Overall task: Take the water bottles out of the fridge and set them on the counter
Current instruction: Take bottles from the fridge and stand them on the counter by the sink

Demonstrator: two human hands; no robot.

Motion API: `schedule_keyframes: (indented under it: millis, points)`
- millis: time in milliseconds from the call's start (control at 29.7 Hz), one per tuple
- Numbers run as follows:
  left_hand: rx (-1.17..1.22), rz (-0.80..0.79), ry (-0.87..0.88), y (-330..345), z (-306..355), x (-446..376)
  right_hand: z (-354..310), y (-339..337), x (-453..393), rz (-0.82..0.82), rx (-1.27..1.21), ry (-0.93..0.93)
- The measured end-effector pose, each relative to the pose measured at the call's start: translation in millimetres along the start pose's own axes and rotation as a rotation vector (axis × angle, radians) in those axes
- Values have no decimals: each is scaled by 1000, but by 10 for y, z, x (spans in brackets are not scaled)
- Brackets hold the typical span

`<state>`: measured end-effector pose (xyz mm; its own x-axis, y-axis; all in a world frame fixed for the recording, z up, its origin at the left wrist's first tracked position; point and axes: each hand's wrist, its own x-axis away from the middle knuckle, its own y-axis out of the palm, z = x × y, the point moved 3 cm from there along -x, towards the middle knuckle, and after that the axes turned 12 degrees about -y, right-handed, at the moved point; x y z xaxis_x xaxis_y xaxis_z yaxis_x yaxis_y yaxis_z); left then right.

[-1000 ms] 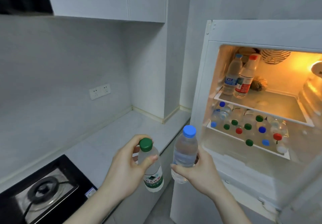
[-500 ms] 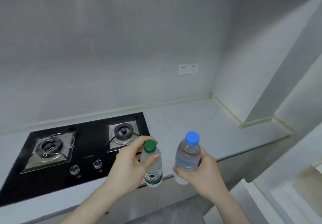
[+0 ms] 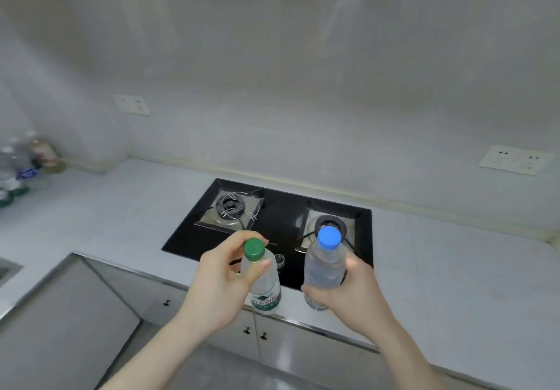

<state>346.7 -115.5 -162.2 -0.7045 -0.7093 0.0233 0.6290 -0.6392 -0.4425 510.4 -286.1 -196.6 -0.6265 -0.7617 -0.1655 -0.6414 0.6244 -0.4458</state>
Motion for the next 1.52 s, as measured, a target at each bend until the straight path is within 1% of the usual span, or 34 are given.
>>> schedule_keyframes:
  millis: [135,371,641,742,978,1281,1450,1517]
  points:
    - [12,128,-48,-574,-259,72,-284,540,-233,-120,10,-79]
    - [30,287,-83,-1608,-676,248,-798,1544,-484,-237,-19,-164]
    - [35,387,-147,-2810,-1340,459,-1376,2818,-704,-278,-74,-222]
    - [34,415,-184,-3166,-1569,511,-1505,3187,-772,-304,-71,-221]
    - [65,496,-238,-3717,-1909,496,-1749,3808,-1030,-407,-92,-230]
    - [78,577,-285,-4347,-2241,77,-1974,4635,-1734,-524,-135,-274]
    - [65,628,-329,-4763,-2512,-488,-1973,5159,-2413,-546,-141,-361]
    - [59,651,-347,-4924,-2631,-771,-1947,5348,-2741,-559,-133,-368]
